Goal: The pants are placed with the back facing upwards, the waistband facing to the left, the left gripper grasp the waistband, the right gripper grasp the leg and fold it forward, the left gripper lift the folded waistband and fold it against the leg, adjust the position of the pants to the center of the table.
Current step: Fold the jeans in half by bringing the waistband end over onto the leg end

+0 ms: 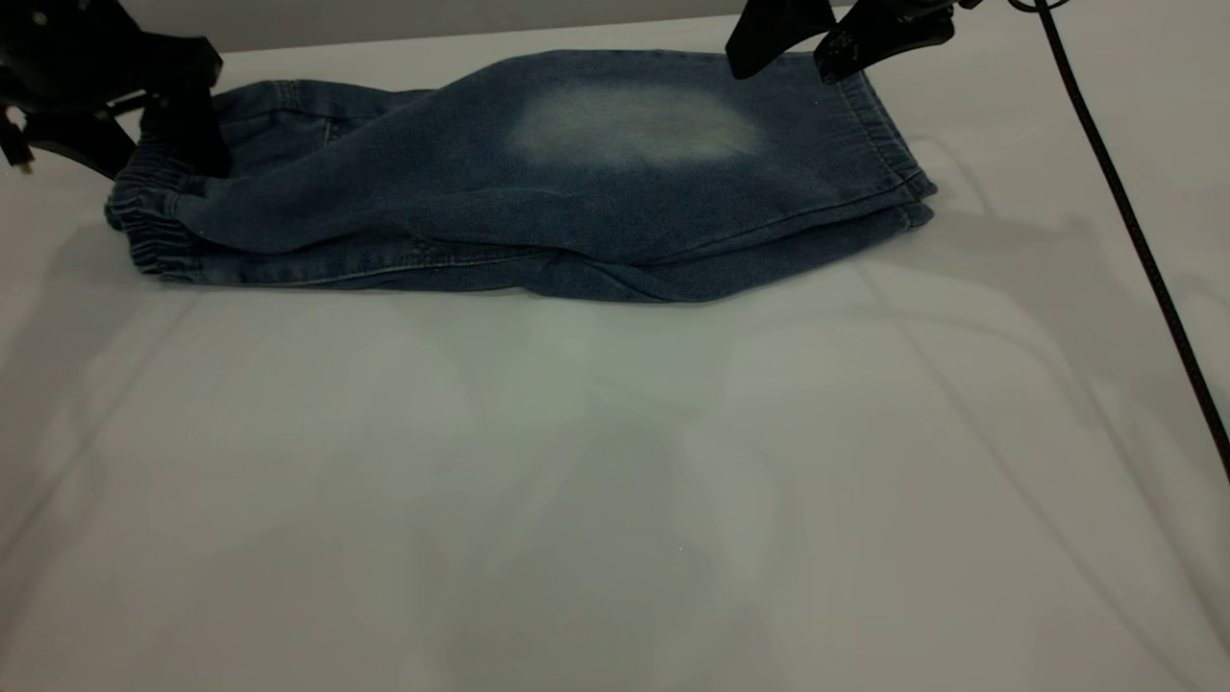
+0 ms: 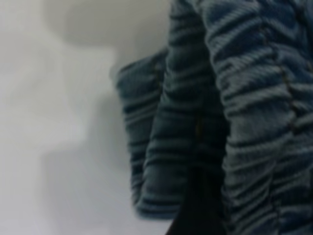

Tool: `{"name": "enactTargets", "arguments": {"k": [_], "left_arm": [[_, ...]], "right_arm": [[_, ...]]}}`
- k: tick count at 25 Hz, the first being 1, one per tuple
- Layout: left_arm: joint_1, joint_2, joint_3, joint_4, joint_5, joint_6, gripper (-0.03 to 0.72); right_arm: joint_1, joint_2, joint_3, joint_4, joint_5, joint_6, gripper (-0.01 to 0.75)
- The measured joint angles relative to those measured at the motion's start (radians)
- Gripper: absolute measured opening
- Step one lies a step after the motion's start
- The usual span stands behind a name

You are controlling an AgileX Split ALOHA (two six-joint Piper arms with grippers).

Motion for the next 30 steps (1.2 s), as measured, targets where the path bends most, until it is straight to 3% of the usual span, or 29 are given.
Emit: {"name": "enactTargets", "arguments": {"k": [6, 11, 16, 26, 30], "left_arm": [[0.010, -0.012, -0.001, 0.157, 0.032, -0.073, 0.513], [0.031, -0.009, -0.001, 0.202, 0.021, -0.075, 0.513], [0.032, 0.033, -0.001, 0.160, -0.011, -0.059, 0.513], [0.030, 0.069, -0.002, -0.088, -0.056, 0.111, 0.513], [0.030, 0.069, -0.001, -0.108, -0.056, 0.119, 0.493]], "right_arm": [[-0.001, 0.000, 0.000, -0.002, 0.007, 0.000, 0.511], [-0.001, 0.000, 0.000, -0.002, 0.015, 0.003, 0.511], [-0.001, 0.000, 0.000, -0.002, 0.015, 0.003, 0.511], [-0.001, 0.000, 0.000, -0.001, 0.012, 0.003, 0.511], [0.001, 0.000, 0.000, 0.002, 0.012, 0.005, 0.496]]}}
